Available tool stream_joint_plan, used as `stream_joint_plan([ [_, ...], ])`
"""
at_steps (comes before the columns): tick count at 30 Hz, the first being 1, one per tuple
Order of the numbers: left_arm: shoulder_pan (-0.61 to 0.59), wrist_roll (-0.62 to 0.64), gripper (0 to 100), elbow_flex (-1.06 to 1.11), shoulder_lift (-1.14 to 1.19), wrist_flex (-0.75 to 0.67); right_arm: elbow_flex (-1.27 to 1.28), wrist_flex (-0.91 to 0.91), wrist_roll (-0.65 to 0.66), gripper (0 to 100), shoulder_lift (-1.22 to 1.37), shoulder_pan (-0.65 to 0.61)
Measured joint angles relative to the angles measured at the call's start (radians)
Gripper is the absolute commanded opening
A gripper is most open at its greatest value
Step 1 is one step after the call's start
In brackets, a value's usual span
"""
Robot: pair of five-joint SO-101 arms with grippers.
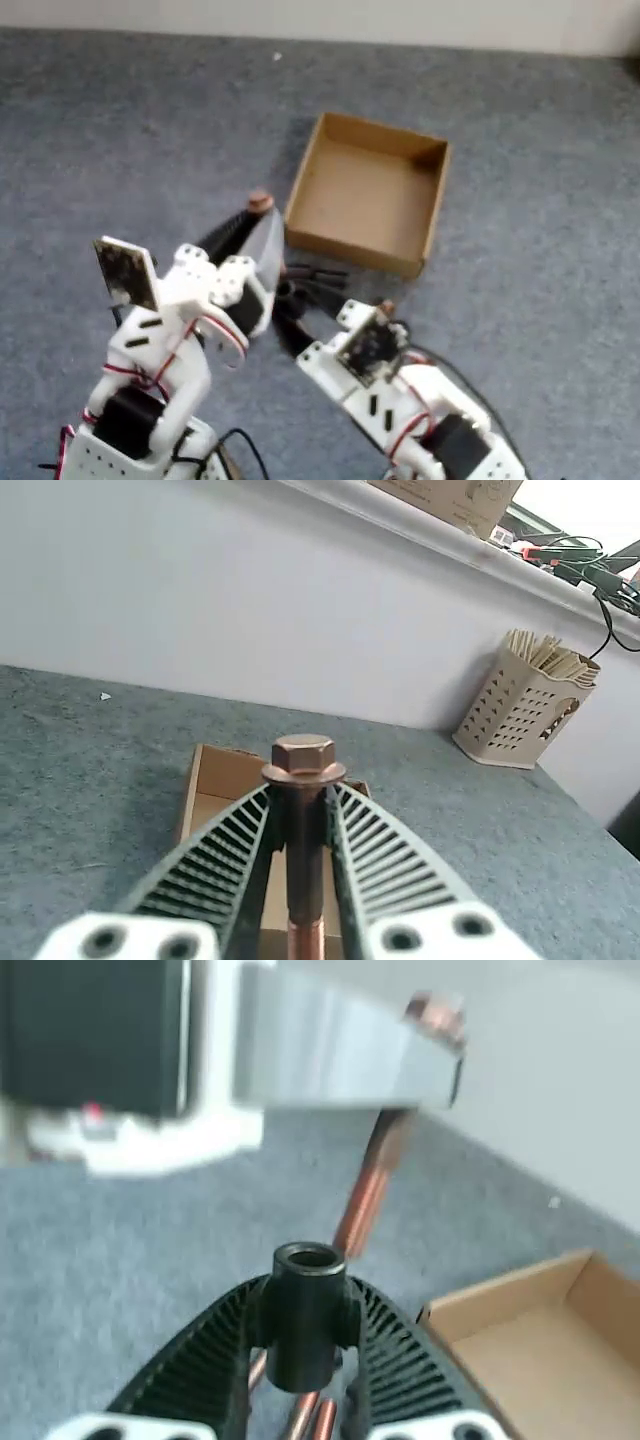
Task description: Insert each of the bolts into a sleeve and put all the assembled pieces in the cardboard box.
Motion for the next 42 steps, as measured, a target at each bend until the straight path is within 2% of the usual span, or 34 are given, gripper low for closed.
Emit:
stream_joint_plan([
  [11, 0.000, 0.000, 0, -0.011, 0.000, -0.012, 0.038, 0.000, 0.003, 0.5, 0.000, 0.051],
  [19, 0.118, 0.000, 0, -0.012, 0.000, 0.014, 0.043, 0.000, 0.006, 0.5, 0.000, 0.057],
  [42, 0.121, -0.006, 0, 0.026, 0.000, 0.049, 0.043, 0.000, 0.006, 0.5, 0.000, 0.057],
])
